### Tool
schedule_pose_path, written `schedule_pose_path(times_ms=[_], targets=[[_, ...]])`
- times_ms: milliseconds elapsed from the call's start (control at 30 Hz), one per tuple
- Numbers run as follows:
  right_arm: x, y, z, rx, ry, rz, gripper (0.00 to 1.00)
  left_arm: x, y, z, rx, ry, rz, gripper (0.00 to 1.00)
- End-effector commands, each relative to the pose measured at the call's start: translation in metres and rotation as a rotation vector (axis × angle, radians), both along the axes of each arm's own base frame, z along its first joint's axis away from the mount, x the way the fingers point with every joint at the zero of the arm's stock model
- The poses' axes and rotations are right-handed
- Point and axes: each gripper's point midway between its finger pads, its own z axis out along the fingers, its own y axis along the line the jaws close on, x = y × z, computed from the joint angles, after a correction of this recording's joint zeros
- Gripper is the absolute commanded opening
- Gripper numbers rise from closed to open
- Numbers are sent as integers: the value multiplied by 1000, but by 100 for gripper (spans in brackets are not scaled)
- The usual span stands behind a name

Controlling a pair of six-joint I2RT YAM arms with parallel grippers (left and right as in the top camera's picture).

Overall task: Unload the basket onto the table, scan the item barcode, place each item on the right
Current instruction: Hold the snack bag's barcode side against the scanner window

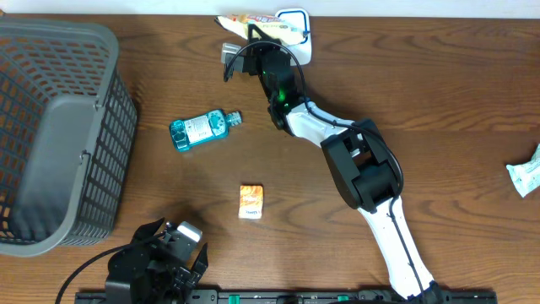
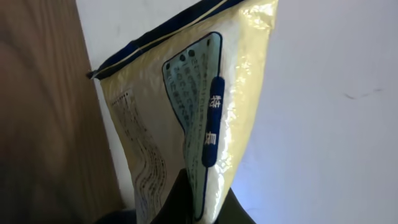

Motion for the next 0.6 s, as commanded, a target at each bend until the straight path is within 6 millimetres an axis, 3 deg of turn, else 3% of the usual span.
schedule_pose_path(times_ms=[0,300,567], targets=[[0,6,5,24,-11,17,1,-1,3,-3,18,10,9,99],[-3,7,-61,-25,156,17,1,-1,3,-3,18,10,8,99],[-8,11,-73,34,220,18,1,-1,3,-3,18,10,8,99]])
